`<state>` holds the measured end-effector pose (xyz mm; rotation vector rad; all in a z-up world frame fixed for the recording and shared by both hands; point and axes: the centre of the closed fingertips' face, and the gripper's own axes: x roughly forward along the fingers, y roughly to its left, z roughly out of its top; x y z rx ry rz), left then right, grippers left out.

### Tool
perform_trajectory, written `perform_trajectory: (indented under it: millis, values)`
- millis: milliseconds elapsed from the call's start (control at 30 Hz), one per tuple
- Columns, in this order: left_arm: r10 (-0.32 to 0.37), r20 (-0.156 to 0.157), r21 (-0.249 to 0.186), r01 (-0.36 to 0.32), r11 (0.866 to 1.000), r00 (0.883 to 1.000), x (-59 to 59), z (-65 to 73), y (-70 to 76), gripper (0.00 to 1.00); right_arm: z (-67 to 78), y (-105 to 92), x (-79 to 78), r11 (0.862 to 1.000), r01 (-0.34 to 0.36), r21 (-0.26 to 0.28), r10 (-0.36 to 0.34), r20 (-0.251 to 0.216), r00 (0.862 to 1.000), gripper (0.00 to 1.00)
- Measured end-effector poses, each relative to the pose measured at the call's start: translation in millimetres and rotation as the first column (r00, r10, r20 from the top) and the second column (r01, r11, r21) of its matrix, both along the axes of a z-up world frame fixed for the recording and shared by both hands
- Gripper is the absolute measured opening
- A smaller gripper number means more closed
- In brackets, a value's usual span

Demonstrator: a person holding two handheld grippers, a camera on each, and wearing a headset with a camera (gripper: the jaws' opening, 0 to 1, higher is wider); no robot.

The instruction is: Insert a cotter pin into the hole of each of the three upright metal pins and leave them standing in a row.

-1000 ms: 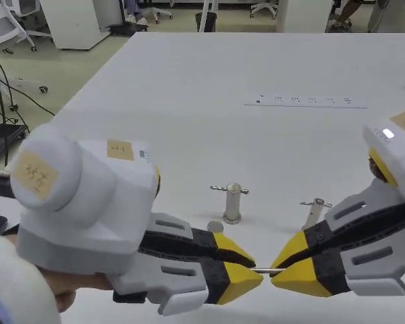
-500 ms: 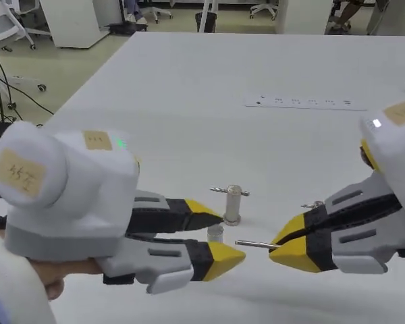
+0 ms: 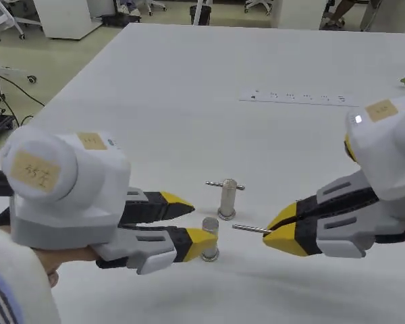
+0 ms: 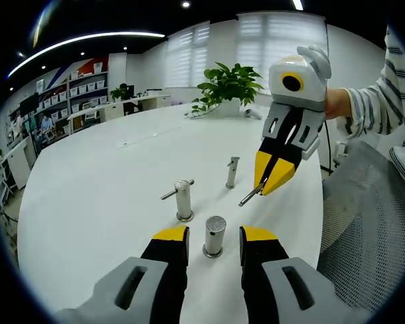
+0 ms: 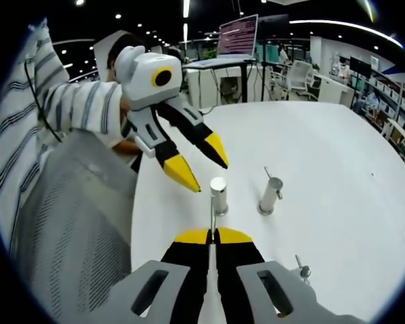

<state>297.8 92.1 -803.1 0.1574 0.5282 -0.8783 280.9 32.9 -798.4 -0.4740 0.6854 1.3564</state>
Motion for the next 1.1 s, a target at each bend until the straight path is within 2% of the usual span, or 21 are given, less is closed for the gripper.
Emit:
perform_trajectory:
  millis: [167, 400, 533, 733, 867, 1100]
  values:
    - [-0.029, -0.029, 0.027, 0.029, 0.999, 0.999, -0.1, -14.8, -4.3, 0.27, -5.1, 4.0, 3.8, 1.000, 0.003, -0.006, -0.003, -0.004, 1.000, 0.04]
    - [-0.049, -0.042, 0.041, 0.050, 0.998, 0.998, 3.0, -24.5, -7.9, 0.23, -10.5, 6.9, 7.0, 1.000, 0.000, -0.011, 0.000, -0.012, 1.000, 0.04]
    - [-0.045, -0.054, 0.033, 0.047, 0.998, 0.997, 3.8, -26.5, -8.5, 0.17, -12.5, 8.6, 7.8, 1.000, -0.003, -0.010, 0.002, -0.017, 1.000, 0.04]
    - [-0.050, -0.062, 0.025, 0.051, 0.998, 0.997, 2.6, -28.6, -10.1, 0.12, -13.9, 10.5, 8.1, 1.000, -0.011, -0.013, 0.011, -0.020, 1.000, 0.04]
    - [-0.044, -0.069, 0.008, 0.045, 0.999, 0.997, 1.5, -29.2, -10.6, 0.12, -13.6, 12.3, 8.1, 1.000, -0.017, -0.012, 0.017, -0.019, 1.000, 0.04]
    - [-0.050, -0.057, -0.002, 0.050, 0.999, 0.997, 1.3, -28.9, -10.5, 0.12, -14.1, 14.2, 7.9, 0.999, -0.042, -0.024, 0.042, -0.005, 0.999, 0.04]
